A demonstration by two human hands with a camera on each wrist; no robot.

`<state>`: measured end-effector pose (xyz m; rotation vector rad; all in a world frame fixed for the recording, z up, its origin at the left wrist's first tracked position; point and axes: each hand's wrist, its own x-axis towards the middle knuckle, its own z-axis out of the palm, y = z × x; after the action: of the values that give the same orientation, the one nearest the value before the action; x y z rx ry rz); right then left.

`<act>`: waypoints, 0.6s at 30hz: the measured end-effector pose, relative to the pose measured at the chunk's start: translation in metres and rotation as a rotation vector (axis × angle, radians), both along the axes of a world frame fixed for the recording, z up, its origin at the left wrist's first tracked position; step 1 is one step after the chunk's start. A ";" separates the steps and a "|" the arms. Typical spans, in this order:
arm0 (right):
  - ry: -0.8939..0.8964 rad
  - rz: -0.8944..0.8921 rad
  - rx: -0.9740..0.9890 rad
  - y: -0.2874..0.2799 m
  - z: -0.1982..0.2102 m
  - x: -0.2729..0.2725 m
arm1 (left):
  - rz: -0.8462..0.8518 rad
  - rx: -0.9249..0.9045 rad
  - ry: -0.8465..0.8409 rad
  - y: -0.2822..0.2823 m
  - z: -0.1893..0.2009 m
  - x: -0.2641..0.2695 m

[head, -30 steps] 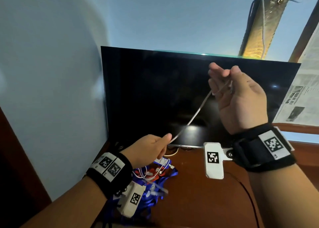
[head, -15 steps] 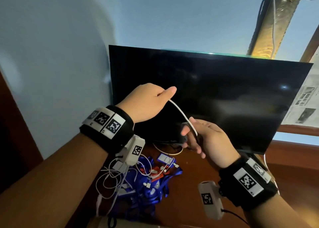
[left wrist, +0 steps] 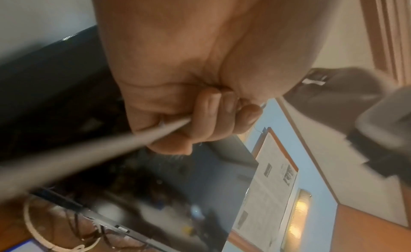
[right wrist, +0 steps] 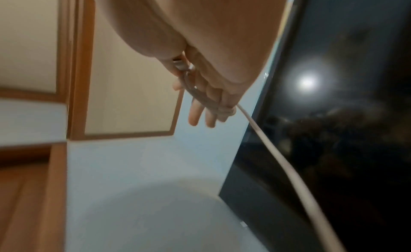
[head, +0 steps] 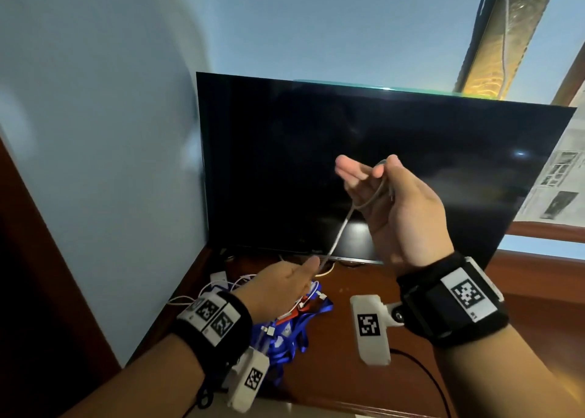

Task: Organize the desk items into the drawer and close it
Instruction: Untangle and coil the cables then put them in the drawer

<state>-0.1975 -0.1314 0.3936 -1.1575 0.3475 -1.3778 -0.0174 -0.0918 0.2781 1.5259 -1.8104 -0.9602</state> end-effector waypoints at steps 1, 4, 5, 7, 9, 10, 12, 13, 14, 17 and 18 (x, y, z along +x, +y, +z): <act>0.102 -0.089 -0.074 -0.006 -0.007 -0.002 | -0.006 -0.008 -0.017 0.007 -0.001 0.000; 0.574 -0.395 -0.276 -0.018 -0.037 -0.006 | -0.005 -0.055 -0.084 0.025 0.013 0.003; 0.722 -0.443 -0.319 -0.020 -0.048 -0.006 | -0.005 -0.101 -0.128 0.030 0.021 0.005; 1.000 -0.453 -0.388 -0.022 -0.073 -0.004 | 0.014 -0.223 -0.284 0.037 0.039 0.011; 1.206 -0.375 -0.418 -0.017 -0.098 0.002 | 0.060 -0.379 -0.534 0.039 0.055 0.017; 1.248 -0.327 -0.422 -0.013 -0.110 0.005 | 0.081 -0.454 -0.642 0.038 0.060 0.020; 1.245 -0.226 -0.363 -0.001 -0.120 0.011 | 0.123 -0.535 -0.726 0.032 0.061 0.029; 1.186 -0.152 -0.266 0.006 -0.121 0.014 | 0.149 -0.542 -0.720 0.028 0.059 0.035; 1.068 -0.058 -0.140 0.013 -0.120 0.016 | 0.175 -0.537 -0.694 0.022 0.055 0.041; 0.661 0.195 0.135 0.035 -0.103 0.023 | 0.247 -0.428 -0.443 0.008 0.036 0.058; 0.566 0.246 0.173 0.039 -0.098 0.026 | 0.271 -0.373 -0.337 0.006 0.028 0.061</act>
<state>-0.1715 -0.0922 0.2960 -1.3811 0.6860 -0.7730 0.0439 -0.0856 0.3063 1.6992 -1.8120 -0.2279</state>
